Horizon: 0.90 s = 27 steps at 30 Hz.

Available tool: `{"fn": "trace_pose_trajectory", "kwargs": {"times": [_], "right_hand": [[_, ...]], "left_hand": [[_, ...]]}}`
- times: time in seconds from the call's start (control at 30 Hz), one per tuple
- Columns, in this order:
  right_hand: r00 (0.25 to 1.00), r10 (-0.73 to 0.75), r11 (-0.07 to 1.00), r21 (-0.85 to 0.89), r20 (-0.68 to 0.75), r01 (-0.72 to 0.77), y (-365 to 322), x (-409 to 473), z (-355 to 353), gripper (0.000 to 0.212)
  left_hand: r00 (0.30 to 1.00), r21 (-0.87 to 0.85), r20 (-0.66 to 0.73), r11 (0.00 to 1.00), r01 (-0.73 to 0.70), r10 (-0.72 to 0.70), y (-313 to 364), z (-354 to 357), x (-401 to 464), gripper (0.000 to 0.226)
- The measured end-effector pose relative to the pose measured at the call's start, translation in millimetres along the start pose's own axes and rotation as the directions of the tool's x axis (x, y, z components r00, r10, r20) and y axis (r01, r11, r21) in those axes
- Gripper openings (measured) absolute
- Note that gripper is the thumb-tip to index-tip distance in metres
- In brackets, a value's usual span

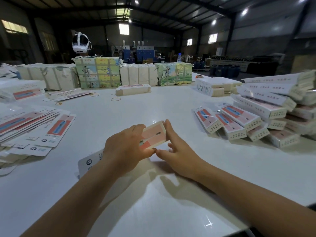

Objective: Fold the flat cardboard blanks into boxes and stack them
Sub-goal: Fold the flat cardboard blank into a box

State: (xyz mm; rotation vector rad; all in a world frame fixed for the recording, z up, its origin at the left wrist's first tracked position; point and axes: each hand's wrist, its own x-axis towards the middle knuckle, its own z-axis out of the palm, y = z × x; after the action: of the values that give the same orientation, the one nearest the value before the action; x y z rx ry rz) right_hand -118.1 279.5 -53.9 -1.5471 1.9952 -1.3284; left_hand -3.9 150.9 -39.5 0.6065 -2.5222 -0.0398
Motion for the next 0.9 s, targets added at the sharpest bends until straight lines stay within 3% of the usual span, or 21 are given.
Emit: {"fn": "trace_pose_trajectory", "kwargs": {"times": [0.07, 0.13, 0.23, 0.3, 0.4, 0.53, 0.63, 0.73, 0.83, 0.9], "right_hand": [[0.995, -0.085, 0.987, -0.138, -0.054, 0.077, 0.4, 0.1, -4.0, 0.094], [0.97, -0.241, 0.909, -0.351, 0.0, 0.226, 1.2, -0.1, -8.0, 0.097], [0.929, -0.35, 0.715, -0.607, 0.12, 0.347, 6.1, 1.3, -10.1, 0.078], [0.931, -0.35, 0.681, -0.653, 0.109, 0.332, 8.6, 2.8, -9.7, 0.069], [0.949, -0.315, 0.661, -0.72, -0.012, 0.211, 10.8, 6.6, -16.2, 0.066], [0.928, -0.257, 0.759, -0.651, -0.27, 0.021, -0.3, 16.2, -62.3, 0.068], [0.781, -0.343, 0.835, -0.551, -0.522, -0.002, -20.2, 25.7, -133.2, 0.057], [0.53, -0.361, 0.891, -0.452, -0.767, -0.046, -31.3, 29.7, -231.3, 0.038], [0.238, -0.322, 0.903, -0.373, -0.916, -0.214, -22.7, 16.6, -329.2, 0.031], [0.181, -0.194, 0.875, -0.253, -0.964, -0.413, -0.3, -5.8, -376.8, 0.031]], "left_hand": [[0.999, -0.025, 0.03, 0.999, -0.022, 0.023, 0.8, -2.2, -0.5, 0.062], [0.995, -0.027, 0.082, 0.998, -0.062, 0.064, 1.1, -3.7, -1.7, 0.06], [0.978, -0.015, 0.188, 0.996, -0.091, 0.092, -2.5, -3.6, -3.2, 0.059], [0.977, -0.041, 0.184, 0.994, -0.102, 0.107, -3.3, -3.5, -3.5, 0.066], [0.96, 0.063, -0.086, 0.963, -0.261, 0.266, -9.6, 4.6, 3.9, 0.084], [0.985, 0.024, -0.017, 0.985, -0.171, 0.172, -36.7, 27.8, 20.5, 0.083], [0.994, -0.139, -0.093, 0.988, -0.07, 0.057, -48.4, 48.8, 22.5, 0.09], [0.999, -0.237, -0.033, 0.971, -0.005, -0.002, -47.4, 63.8, 14.8, 0.087], [0.998, -0.271, 0.029, 0.961, 0.063, -0.057, -44.5, 75.7, 14.1, 0.087], [0.998, -0.271, 0.035, 0.96, 0.063, -0.056, -41.9, 79.5, 15.1, 0.072]]}}
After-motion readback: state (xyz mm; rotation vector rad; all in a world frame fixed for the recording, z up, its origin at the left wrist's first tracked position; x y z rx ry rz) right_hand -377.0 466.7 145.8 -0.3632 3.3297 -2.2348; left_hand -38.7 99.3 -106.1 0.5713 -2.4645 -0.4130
